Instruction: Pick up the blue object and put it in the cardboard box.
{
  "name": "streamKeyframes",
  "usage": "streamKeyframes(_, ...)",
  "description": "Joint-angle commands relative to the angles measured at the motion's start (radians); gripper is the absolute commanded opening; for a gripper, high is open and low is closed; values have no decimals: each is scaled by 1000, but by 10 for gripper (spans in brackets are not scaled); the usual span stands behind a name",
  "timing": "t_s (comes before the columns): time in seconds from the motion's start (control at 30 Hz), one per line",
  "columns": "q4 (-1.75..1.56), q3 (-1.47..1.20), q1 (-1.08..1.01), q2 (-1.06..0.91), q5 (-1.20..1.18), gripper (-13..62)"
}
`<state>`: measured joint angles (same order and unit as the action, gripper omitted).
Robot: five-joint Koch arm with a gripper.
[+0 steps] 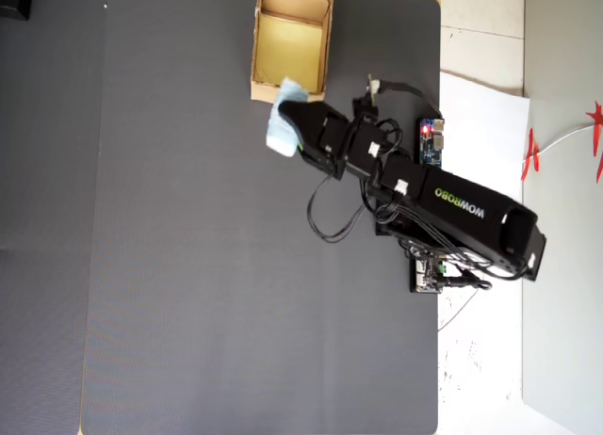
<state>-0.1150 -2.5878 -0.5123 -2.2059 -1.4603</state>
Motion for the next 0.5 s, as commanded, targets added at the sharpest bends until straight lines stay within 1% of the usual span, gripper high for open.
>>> streamKeyframes(0.0,-98,86,-28,-6,8,61)
streamKeyframes(0.2,-80,196,-141,103,31,61)
streamKeyframes(0.33,-57,293,-221,221,40,61)
streamKeyframes(0.37,-54,336,-275,295,38,62)
streamKeyframes(0.47,-49,341,-310,336,38,66)
